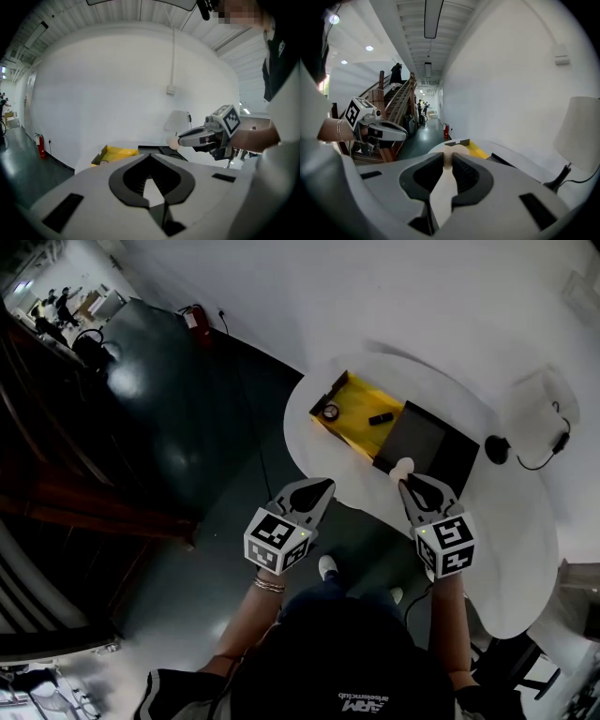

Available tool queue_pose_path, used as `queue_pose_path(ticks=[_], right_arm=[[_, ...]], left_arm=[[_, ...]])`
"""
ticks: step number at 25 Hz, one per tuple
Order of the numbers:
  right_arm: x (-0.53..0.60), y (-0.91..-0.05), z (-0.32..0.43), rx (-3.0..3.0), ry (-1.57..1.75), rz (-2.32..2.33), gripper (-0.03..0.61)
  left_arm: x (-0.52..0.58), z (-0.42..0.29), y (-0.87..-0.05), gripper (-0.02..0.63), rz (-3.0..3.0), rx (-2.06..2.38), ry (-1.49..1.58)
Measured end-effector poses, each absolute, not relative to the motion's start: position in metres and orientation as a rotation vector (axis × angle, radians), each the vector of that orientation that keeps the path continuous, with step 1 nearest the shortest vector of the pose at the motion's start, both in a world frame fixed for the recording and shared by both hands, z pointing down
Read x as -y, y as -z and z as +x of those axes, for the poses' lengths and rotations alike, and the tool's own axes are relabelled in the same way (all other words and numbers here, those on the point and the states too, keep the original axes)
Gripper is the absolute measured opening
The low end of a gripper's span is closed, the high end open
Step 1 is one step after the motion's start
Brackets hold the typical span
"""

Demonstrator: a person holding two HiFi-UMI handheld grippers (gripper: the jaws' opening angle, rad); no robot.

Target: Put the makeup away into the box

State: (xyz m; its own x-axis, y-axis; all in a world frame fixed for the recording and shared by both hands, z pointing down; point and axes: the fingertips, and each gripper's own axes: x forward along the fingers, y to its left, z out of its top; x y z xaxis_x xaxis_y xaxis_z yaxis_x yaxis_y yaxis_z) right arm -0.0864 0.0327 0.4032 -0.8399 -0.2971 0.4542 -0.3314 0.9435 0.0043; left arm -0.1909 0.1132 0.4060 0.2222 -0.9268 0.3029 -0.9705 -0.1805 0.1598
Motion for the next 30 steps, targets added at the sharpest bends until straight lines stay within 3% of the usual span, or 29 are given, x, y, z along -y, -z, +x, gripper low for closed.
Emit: queue_pose_path(ticks=[12, 30], right_arm=[[-0.042, -0.404, -0.160, 2.636, -0.075, 0.381, 0.072], [0.039, -0.413, -0.250, 2.627, -0.093, 0.311, 0.074]], left_arm=[[-0.130, -0.264, -0.416, 0.017, 2.139, 1.815, -0.186], [-0.054, -0.363, -0.418, 0.017, 2.057, 1.884, -0.163]])
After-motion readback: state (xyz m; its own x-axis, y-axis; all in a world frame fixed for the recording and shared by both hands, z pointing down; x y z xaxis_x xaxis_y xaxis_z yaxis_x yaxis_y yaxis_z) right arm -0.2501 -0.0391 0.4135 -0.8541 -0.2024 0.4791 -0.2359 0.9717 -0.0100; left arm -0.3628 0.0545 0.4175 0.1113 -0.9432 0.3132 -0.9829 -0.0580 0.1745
